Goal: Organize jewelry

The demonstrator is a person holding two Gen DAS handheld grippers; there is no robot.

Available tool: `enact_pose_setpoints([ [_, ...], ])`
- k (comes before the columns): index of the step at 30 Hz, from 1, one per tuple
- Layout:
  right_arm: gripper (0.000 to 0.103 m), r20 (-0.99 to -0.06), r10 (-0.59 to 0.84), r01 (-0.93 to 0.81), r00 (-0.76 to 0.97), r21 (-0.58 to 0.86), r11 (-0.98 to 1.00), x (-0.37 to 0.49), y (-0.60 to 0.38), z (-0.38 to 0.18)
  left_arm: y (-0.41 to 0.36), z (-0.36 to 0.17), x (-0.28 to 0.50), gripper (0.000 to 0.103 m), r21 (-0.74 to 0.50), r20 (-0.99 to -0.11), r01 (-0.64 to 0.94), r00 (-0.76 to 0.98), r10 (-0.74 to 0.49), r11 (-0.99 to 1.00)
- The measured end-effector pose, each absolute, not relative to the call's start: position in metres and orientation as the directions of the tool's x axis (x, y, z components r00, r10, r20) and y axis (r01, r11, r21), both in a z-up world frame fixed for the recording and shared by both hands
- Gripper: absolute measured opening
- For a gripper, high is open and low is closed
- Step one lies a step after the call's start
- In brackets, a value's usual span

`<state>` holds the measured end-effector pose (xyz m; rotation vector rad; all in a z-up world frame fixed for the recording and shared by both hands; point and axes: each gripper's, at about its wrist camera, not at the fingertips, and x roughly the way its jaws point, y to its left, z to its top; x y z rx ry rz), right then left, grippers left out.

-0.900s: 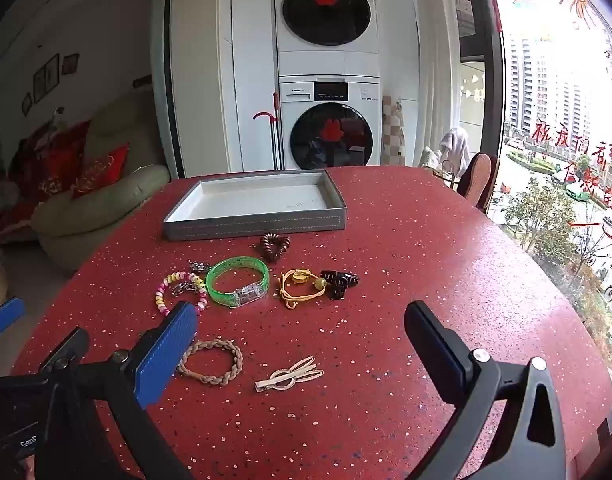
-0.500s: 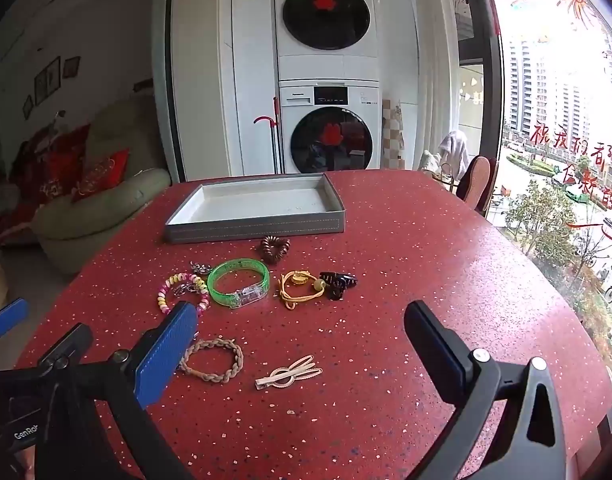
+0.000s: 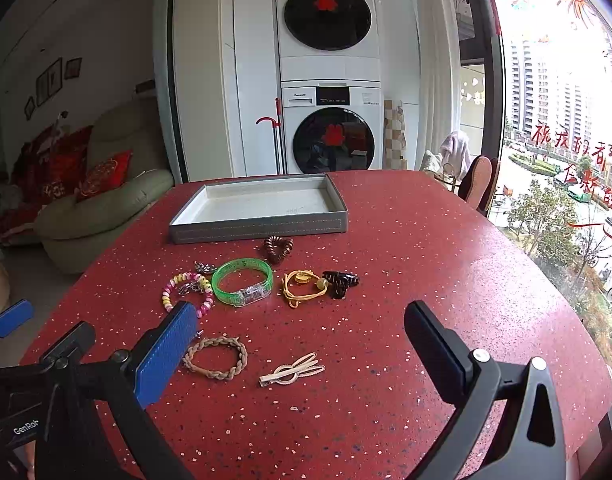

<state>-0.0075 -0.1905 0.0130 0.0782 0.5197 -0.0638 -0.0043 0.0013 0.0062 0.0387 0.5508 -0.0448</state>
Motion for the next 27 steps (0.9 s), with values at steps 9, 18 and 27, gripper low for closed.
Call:
enact_pose_setpoints([
  [9,0.103,-0.496,-0.044,0.088,0.867,0.065,0.994,-0.0095,-0.1916,0.0124,0.0022,0.0046,-0.0054,0.103,0.023,-0.532,0.054,0.846,-0.033,0.998],
  [18,0.103,-0.495,-0.044,0.088,0.868,0.067,0.994,-0.0098,-0.192,0.0112,0.004,0.0039,-0.0069,0.103,0.024,-0.534,0.055,0.845,-0.033,0.998],
  [27,0.103,-0.498,-0.043,0.088,0.866,0.068,0.994,-0.0106,-0.192,0.0102,0.0035,0.003,-0.0068,0.103,0.024,-0.535,0.056,0.844,-0.034,0.998],
])
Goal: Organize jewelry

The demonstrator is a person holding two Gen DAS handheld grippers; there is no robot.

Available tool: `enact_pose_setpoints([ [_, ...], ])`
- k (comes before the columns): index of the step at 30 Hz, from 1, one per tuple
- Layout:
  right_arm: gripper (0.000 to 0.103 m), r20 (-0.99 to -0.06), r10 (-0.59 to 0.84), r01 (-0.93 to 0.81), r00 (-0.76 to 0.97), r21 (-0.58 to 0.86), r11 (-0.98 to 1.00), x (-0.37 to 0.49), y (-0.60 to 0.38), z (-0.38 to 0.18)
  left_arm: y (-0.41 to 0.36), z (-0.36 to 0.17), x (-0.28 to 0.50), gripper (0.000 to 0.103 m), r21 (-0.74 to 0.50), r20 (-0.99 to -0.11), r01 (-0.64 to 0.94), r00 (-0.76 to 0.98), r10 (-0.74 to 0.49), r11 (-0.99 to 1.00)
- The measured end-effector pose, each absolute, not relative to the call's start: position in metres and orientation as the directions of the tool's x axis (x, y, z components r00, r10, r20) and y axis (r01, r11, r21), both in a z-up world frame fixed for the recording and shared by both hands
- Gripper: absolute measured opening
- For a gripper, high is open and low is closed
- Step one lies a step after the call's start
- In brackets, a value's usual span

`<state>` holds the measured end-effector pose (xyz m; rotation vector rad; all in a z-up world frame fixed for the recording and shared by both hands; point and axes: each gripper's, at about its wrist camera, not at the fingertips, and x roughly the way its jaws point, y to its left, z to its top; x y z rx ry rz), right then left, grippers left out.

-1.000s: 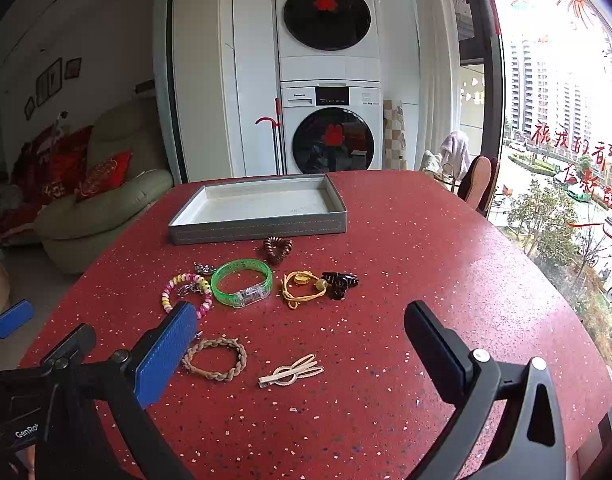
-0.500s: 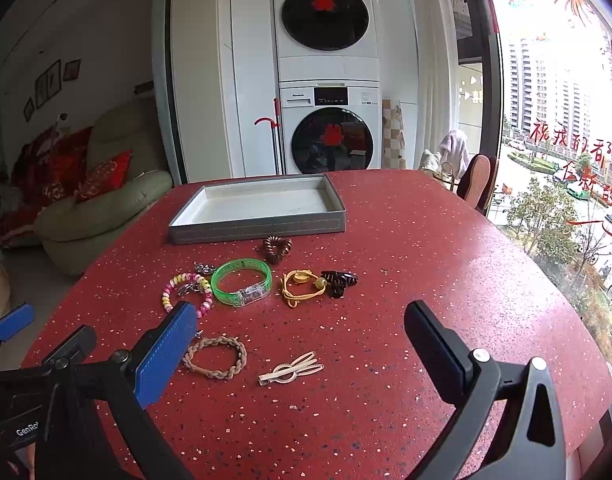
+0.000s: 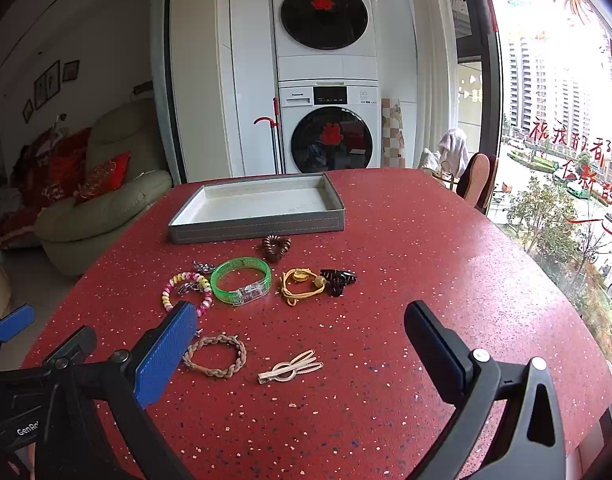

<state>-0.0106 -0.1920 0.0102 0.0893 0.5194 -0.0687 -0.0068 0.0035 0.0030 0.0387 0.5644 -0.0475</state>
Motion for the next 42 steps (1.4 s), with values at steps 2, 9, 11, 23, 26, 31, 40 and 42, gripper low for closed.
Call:
enact_pose_setpoints([
  [2,0.103,-0.498,-0.043,0.087,0.866,0.066,0.994,-0.0106,-0.1916,0.0103,0.0041,0.0027,-0.0078,0.103,0.024,-0.536,0.054,0.844,-0.033,0.998],
  [9,0.103,-0.498,-0.039,0.084,0.867,0.068,0.994,-0.0101,-0.191,0.0107,0.0031,-0.0003,-0.0077,0.103,0.022,-0.541,0.051,0.841,-0.032,0.998],
  [11,0.103,-0.498,-0.04,0.084,0.866,0.067,0.994,-0.0103,-0.1901,0.0101,0.0028,0.0013,-0.0061,0.103,0.022,-0.541,0.051,0.84,-0.031,0.998],
  [23,0.103,-0.498,-0.038,0.083,0.867,0.068,0.994,-0.0099,-0.1899,0.0102,0.0026,0.0035,-0.008,0.103,0.02,-0.543,0.051,0.839,-0.032,0.998],
  [26,0.103,-0.497,-0.037,0.081,0.867,0.068,0.994,-0.0104,-0.1889,0.0096,0.0026,0.0042,-0.008,0.103,0.022,-0.544,0.054,0.839,-0.033,0.998],
  [31,0.103,-0.497,-0.037,0.081,0.867,0.067,0.994,-0.0102,-0.1885,0.0098,0.003,0.0056,-0.0083,0.103,0.022,-0.544,0.054,0.838,-0.033,0.998],
  [40,0.103,-0.498,-0.036,0.08,0.867,0.067,0.995,-0.0101,-0.1882,0.0095,0.0039,0.007,-0.0085,0.103,0.022,-0.545,0.052,0.838,-0.031,0.998],
  [42,0.103,-0.497,-0.037,0.08,0.867,0.067,0.994,-0.0104,-0.1883,0.0093,0.0038,0.0067,-0.0084,0.103,0.022,-0.545,0.051,0.838,-0.031,0.998],
])
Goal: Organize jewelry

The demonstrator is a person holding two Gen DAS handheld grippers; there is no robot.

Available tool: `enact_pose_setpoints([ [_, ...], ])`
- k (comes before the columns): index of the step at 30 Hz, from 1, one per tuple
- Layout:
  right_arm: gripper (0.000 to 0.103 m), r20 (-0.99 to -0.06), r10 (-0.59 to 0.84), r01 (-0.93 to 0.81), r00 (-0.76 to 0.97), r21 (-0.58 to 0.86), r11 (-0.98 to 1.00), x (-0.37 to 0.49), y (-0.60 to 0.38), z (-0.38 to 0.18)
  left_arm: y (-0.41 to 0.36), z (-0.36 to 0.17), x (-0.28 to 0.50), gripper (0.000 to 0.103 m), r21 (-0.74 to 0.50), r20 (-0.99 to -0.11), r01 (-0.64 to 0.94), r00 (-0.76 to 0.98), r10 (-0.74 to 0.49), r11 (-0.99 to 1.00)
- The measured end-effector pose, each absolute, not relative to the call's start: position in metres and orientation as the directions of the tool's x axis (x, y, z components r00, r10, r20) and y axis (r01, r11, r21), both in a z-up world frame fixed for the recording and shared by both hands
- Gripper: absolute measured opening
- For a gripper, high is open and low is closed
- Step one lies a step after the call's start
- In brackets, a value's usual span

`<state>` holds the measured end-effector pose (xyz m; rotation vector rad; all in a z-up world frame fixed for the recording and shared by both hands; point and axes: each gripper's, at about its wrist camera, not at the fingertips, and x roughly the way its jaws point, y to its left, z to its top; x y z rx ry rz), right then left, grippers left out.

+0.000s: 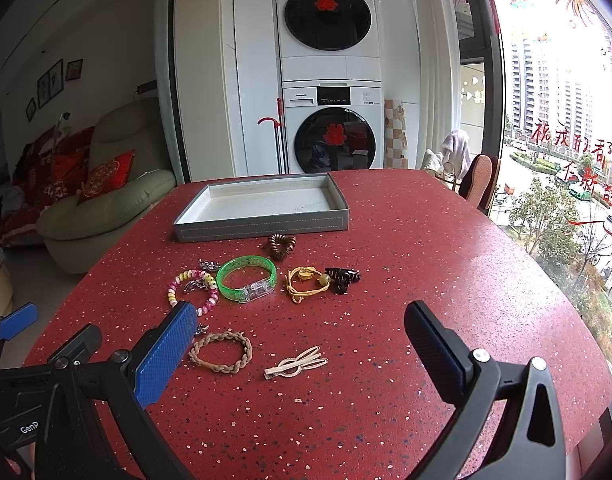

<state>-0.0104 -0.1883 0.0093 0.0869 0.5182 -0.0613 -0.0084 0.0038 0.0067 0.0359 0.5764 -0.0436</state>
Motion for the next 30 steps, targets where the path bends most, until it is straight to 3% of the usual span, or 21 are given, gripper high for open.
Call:
enact_pose_setpoints([
  [30,0.103,-0.495,-0.033,0.077,0.868,0.068,0.995,-0.0118,-0.1854,0.0092,0.0048,0.0068,-0.0124,0.103,0.025,-0.548,0.051,0.836,-0.029,0.998],
])
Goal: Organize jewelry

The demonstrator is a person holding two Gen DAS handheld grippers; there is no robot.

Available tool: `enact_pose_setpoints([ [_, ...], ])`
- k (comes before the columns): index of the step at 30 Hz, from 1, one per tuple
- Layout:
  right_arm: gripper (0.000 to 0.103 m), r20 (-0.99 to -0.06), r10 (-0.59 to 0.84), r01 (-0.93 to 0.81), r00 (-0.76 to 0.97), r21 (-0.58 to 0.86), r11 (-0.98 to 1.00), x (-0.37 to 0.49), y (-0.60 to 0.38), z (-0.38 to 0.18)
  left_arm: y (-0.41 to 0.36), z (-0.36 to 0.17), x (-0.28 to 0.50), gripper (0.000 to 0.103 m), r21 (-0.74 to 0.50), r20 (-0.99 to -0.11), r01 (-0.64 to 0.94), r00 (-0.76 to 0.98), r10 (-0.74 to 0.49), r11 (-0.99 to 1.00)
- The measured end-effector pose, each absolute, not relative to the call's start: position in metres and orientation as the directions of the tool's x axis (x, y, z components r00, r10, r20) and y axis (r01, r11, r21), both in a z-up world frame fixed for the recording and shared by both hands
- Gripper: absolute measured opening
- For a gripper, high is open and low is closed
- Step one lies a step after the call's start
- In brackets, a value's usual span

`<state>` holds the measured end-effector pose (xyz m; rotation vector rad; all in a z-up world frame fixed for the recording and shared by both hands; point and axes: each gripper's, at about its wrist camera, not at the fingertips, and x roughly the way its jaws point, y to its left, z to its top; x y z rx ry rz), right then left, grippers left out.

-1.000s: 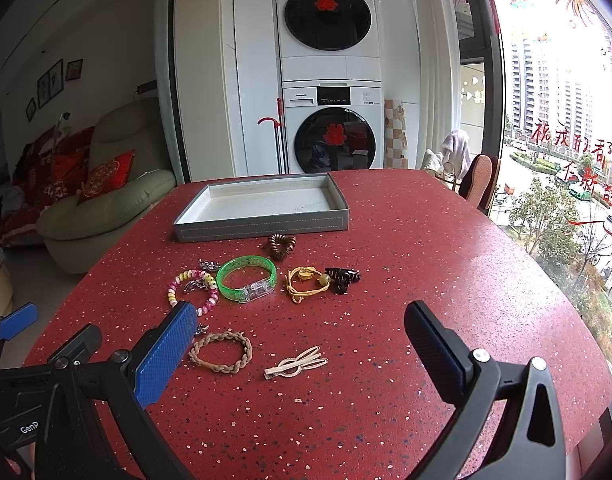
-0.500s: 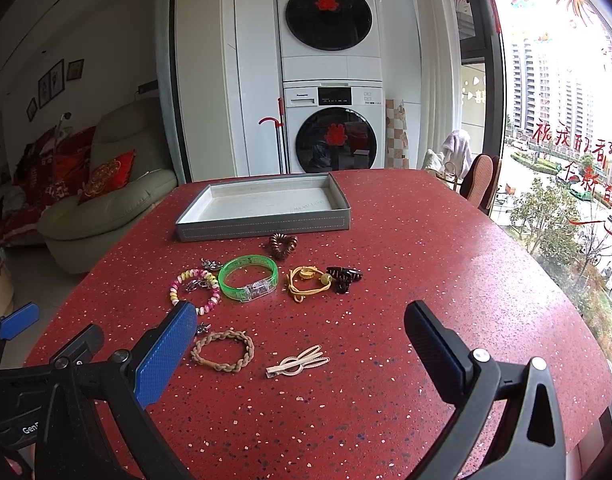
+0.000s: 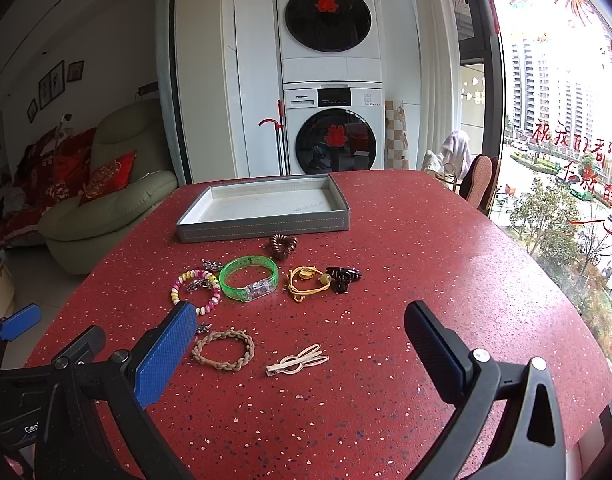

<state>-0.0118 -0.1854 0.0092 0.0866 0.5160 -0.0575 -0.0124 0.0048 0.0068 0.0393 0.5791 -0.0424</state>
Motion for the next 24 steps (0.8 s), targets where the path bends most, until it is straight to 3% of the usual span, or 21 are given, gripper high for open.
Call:
enact_pose_setpoints([
  [8,0.103,-0.528,-0.017,0.065,0.849,0.072,0.995,-0.012,-0.185,0.007,0.008,0.008,-0.008,0.103,0.016,-0.572,0.07,0.819,-0.049,0.997],
  [24,0.102,-0.786,-0.073,0.14,0.614,0.018,0.99,0.021,-0.179,-0.035,0.032,0.021,0.111,0.103,-0.074,-0.726,0.255,0.649,-0.227,0.964],
])
